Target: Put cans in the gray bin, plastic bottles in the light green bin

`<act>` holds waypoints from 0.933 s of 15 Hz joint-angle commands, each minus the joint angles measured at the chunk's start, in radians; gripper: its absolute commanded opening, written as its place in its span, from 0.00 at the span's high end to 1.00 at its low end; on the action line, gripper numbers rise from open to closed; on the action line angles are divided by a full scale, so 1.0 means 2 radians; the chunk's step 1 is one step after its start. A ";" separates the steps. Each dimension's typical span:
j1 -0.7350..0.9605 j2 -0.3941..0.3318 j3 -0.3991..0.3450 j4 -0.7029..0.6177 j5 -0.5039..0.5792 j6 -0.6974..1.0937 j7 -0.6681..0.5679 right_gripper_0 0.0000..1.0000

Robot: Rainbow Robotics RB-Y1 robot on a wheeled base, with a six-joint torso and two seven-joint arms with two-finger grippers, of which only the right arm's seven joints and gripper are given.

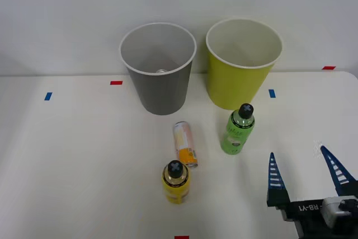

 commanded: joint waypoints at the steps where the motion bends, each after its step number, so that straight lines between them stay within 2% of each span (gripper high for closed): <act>1: 0.007 0.046 -0.031 0.076 0.134 -0.042 -0.161 0.11; 3: 0.025 0.072 -0.045 0.094 0.213 -0.060 -0.288 0.11; 6: 0.053 0.081 -0.049 0.096 0.273 -0.079 -0.394 0.13; 10: 0.058 0.085 -0.058 0.097 0.347 -0.082 -0.501 0.20; 14: 0.072 0.099 -0.068 0.110 0.404 -0.082 -0.561 0.23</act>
